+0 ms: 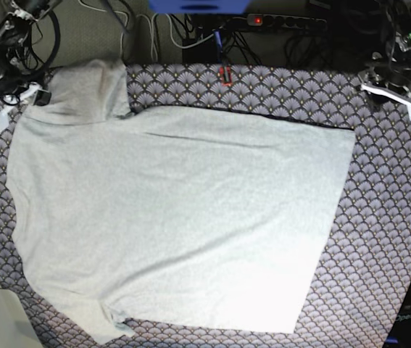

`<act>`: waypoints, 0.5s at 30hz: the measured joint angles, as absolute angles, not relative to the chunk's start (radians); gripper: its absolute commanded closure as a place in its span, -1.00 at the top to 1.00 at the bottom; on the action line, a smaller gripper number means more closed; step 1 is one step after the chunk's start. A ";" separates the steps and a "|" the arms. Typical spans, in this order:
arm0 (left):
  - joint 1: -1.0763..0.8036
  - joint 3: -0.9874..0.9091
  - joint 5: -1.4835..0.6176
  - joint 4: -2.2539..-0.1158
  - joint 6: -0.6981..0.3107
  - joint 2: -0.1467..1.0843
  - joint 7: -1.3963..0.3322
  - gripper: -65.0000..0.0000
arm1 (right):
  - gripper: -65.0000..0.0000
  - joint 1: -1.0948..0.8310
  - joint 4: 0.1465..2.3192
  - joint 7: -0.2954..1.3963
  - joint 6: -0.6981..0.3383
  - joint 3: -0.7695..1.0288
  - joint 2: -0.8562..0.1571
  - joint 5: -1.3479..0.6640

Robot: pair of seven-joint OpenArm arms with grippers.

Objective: Fold the T-shirt properly
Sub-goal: 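Move both grippers down to the shirt's shoulder corners at the collar edge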

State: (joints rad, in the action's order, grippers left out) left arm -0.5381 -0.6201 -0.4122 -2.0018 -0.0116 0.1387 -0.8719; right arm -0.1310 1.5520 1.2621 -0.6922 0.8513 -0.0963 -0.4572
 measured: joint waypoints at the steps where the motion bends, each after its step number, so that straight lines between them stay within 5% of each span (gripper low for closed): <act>1: -0.538 -0.620 -0.413 -2.002 -0.012 0.138 -0.872 -0.08 | 0.03 -0.131 1.552 1.260 -0.692 0.852 -0.094 -0.455; 15: -0.522 -0.620 -0.409 -2.002 -0.012 0.137 -0.874 -0.08 | 0.02 -0.134 1.600 1.287 -0.692 0.850 -0.048 -0.443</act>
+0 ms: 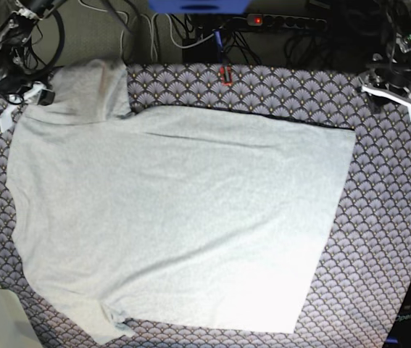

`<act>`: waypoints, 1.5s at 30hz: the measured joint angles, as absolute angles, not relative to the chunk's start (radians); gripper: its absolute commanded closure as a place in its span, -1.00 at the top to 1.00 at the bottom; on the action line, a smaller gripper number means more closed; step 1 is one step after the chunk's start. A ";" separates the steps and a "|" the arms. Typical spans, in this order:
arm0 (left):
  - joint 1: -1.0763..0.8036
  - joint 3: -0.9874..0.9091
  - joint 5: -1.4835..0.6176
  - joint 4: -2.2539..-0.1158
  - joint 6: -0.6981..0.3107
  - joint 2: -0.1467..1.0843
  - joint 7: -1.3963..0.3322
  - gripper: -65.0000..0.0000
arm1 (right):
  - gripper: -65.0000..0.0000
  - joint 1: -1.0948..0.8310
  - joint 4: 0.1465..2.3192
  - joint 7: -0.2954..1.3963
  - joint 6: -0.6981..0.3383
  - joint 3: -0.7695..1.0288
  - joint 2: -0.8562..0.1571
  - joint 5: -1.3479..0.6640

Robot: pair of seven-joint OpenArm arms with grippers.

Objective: Fold the T-shirt properly
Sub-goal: 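Move both grippers down to the shirt's shoulder corners at the collar edge, then close both grippers on the shoulder corners of the grey shirt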

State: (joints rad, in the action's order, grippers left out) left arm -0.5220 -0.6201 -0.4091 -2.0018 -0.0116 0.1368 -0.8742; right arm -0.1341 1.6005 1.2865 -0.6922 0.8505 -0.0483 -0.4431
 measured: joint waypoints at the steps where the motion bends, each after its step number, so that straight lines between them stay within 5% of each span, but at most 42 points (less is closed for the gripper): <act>1: -0.514 -0.620 -0.409 -2.001 -0.012 0.136 -0.875 -0.08 | 0.02 -0.137 1.618 1.290 -0.693 0.850 -0.033 -0.442; 10: -0.484 -0.619 -0.409 -1.990 -0.011 0.136 -0.876 -0.08 | -0.01 -0.150 1.662 1.317 -0.695 0.843 0.000 -0.443; 19: -0.459 -0.619 -0.410 -1.914 -0.012 0.136 -0.872 -0.08 | -0.62 -0.150 1.662 1.321 -0.695 0.788 -0.005 -0.427; 27: -0.410 -0.619 -0.416 -1.868 -0.011 0.135 -0.878 -0.09 | -0.96 -0.150 1.662 1.322 -0.695 0.722 -0.005 -0.428; 30: -0.372 -0.619 -0.410 -1.832 -0.009 0.136 -0.878 -0.29 | -0.98 -0.151 1.660 1.317 -0.695 0.718 -0.006 -0.432; 35: -0.309 -0.619 -0.409 -1.762 -0.009 0.136 -0.874 -1.00 | -0.98 -0.156 1.657 1.317 -0.695 0.718 -0.018 -0.442; 45: -0.231 -0.619 -0.410 -1.650 -0.008 0.135 -0.874 -0.91 | -0.98 -0.159 1.655 1.324 -0.695 0.717 -0.032 -0.446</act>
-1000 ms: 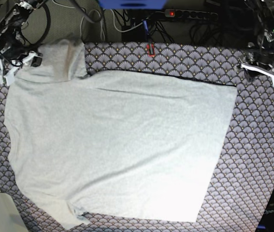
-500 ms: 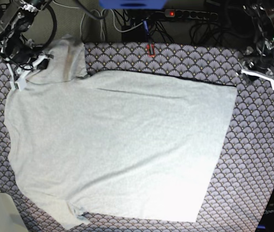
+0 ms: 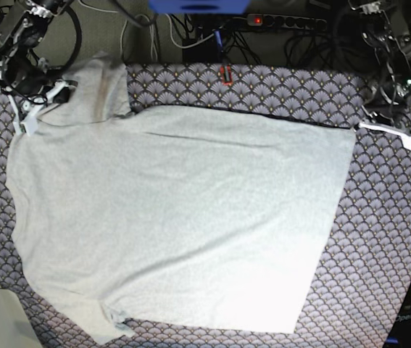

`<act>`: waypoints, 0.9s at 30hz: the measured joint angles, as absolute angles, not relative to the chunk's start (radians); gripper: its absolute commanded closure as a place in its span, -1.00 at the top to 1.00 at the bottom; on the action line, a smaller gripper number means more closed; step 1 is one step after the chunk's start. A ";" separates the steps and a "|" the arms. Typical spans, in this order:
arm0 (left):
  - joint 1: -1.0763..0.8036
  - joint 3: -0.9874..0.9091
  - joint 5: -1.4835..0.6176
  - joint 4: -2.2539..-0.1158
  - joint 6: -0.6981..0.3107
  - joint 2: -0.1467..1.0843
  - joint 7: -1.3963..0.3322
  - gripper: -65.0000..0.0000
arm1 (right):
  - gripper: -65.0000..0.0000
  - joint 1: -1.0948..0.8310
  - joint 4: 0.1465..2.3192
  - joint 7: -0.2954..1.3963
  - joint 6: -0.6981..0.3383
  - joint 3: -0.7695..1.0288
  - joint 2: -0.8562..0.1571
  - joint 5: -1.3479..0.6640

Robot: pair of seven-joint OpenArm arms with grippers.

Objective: Fold the T-shirt properly
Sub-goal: 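Close both grippers on the shoulder corners of the grey shirt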

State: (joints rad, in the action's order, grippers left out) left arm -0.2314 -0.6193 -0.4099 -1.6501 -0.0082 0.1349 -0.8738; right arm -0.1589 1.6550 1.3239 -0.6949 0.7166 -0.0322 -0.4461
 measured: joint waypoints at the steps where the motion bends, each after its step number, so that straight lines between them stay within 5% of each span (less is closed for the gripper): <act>1: -0.226 -0.619 -0.410 -1.647 -0.008 0.135 -0.875 -0.87 | -0.98 -0.159 1.655 1.324 -0.695 0.716 -0.033 -0.447; 8: -0.222 -0.619 -0.416 -1.667 -0.008 0.130 -0.872 -0.27 | -0.98 -0.159 1.655 1.324 -0.695 0.715 -0.033 -0.447; 17: -0.189 -0.620 -0.413 -1.601 -0.121 0.113 -0.871 -0.25 | -0.97 -0.160 1.655 1.324 -0.695 0.715 -0.033 -0.446; 27: -0.155 -0.620 -0.413 -1.567 -0.125 0.104 -0.863 -0.25 | -0.97 -0.162 1.655 1.324 -0.695 0.713 -0.037 -0.447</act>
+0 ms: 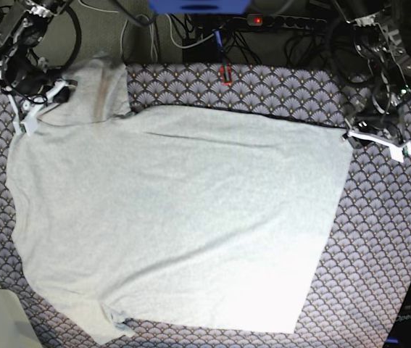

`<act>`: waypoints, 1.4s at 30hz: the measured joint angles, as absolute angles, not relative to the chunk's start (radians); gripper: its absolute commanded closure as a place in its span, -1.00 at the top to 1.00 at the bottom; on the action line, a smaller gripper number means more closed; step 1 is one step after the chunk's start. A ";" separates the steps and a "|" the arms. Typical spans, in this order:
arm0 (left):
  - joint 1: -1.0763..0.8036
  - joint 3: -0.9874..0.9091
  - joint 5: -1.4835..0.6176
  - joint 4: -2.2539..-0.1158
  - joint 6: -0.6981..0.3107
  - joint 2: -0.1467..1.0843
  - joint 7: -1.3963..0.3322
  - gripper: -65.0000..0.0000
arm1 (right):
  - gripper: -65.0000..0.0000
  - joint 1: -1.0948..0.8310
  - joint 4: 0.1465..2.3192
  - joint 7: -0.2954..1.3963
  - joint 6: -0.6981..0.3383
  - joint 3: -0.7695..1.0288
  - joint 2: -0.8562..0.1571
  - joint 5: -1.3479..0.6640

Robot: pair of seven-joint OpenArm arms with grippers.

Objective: Fold the T-shirt properly
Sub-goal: 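Close both grippers on the shoulder corners of the grey shirt, then lift the shoulder edge with both grippers and fold it toward the hem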

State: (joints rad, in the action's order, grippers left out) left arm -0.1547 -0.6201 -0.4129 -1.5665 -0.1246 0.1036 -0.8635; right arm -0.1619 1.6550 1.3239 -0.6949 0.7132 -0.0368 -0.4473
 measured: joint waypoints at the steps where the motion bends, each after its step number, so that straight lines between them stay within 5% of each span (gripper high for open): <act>1: -0.154 -0.620 -0.413 -1.567 -0.124 0.103 -0.863 -0.25 | -0.97 -0.162 1.655 1.325 -0.695 0.712 -0.039 -0.448; 27: -0.125 -0.627 -0.425 -1.477 -0.133 0.046 -0.807 -0.27 | -0.98 -0.173 1.655 1.323 -0.695 0.712 -0.047 -0.450; 29: -0.125 -0.627 -0.424 -1.477 -0.133 0.046 -0.807 -0.35 | -0.98 -0.173 1.655 1.324 -0.695 0.712 -0.047 -0.450; 33: -0.128 -0.627 -0.424 -1.477 -0.132 0.047 -0.818 -1.00 | -0.98 -0.175 1.655 1.323 -0.695 0.710 -0.054 -0.451; 42: -0.152 -0.627 -0.431 -1.501 -0.135 0.048 -0.834 -0.98 | -0.97 -0.178 1.651 1.336 -0.695 0.713 -0.104 -0.427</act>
